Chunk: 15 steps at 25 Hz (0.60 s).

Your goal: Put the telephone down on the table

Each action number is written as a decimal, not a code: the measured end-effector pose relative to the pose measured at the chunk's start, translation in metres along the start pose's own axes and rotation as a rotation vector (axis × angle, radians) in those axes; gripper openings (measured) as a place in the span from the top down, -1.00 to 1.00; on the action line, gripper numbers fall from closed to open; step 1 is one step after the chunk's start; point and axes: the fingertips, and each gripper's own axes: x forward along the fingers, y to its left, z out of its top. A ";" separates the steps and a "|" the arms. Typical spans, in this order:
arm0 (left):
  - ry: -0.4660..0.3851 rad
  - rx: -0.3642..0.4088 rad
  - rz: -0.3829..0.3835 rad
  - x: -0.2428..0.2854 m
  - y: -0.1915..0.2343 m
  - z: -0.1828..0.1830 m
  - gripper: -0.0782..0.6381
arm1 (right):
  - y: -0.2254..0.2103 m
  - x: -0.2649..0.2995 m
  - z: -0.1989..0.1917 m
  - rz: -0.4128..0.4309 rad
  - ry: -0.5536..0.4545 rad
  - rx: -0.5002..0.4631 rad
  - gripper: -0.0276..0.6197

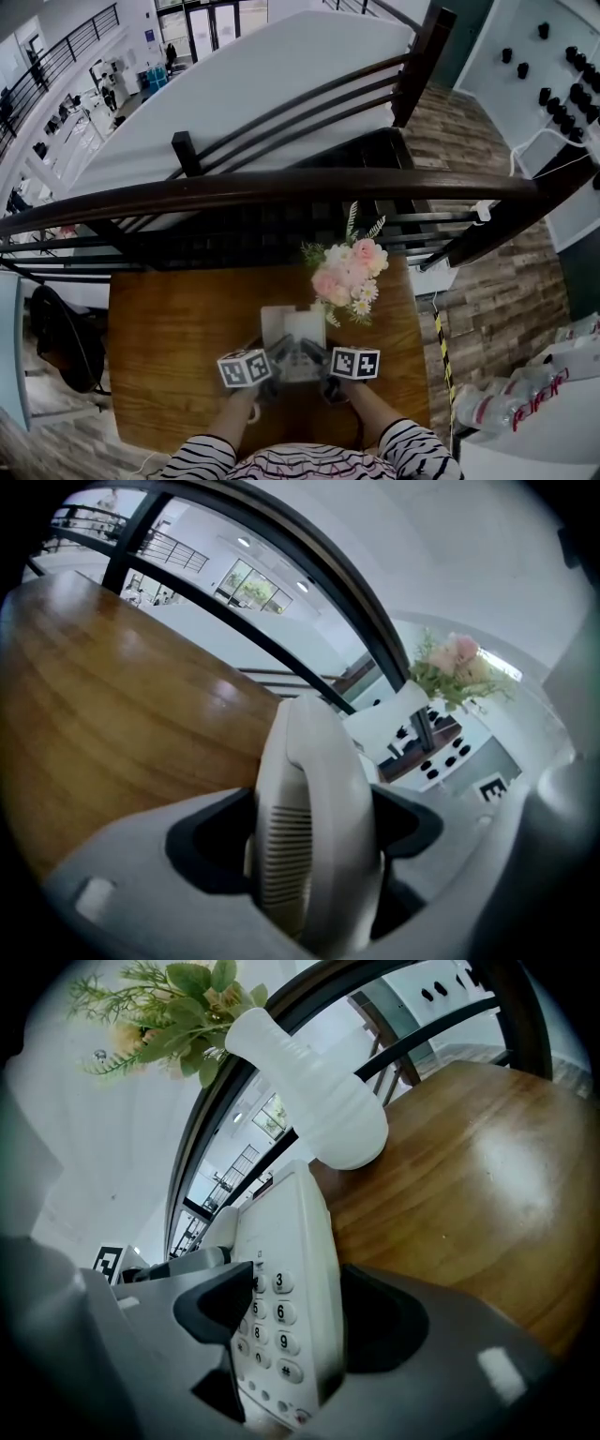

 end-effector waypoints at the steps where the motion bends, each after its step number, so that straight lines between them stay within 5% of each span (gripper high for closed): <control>1: 0.000 0.002 0.002 0.000 0.000 0.000 -0.27 | 0.000 0.000 0.000 0.000 0.000 0.001 0.00; 15: -0.006 0.104 0.022 -0.019 -0.008 -0.007 -0.30 | -0.002 -0.036 -0.004 -0.090 -0.109 0.013 -0.01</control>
